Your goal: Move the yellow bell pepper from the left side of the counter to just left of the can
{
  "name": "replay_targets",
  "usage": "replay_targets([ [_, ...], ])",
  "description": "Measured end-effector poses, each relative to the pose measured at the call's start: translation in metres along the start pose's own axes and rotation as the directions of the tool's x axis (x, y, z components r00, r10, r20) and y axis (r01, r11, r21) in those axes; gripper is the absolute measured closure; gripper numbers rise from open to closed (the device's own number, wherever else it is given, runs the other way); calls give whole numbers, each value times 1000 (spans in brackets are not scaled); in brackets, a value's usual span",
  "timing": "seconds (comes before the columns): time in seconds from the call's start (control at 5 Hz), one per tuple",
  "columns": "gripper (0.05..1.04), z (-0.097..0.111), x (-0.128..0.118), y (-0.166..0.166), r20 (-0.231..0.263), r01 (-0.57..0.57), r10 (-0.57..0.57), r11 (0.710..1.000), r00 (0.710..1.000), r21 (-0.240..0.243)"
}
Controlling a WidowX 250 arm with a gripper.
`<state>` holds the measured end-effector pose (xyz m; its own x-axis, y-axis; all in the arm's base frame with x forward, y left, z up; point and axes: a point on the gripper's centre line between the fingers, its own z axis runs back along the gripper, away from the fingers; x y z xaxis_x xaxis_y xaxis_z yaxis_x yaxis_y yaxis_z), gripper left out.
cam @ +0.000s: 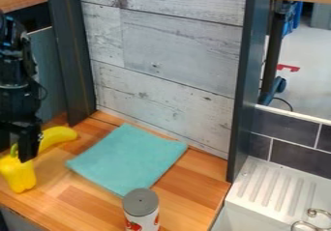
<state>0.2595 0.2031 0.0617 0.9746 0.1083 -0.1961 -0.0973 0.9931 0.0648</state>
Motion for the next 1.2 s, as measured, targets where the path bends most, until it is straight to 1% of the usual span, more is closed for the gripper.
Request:
replay_targets([
  [0.2,121,0,1,0,6,9,-9,1000,1000,-2],
  [0.4,399,0,2,-2,15,27,-27,999,1000,-21],
  [0.6,724,-1,0,1,20,25,-25,999,999,-39],
  [0.8,902,-2,-1,5,17,25,-25,999,1000,-43],
  [1.0,965,-2,-3,5,5,14,-14,999,1000,-39],
  [1.2,973,-2,-4,4,-6,13,-13,999,1000,-39],
])
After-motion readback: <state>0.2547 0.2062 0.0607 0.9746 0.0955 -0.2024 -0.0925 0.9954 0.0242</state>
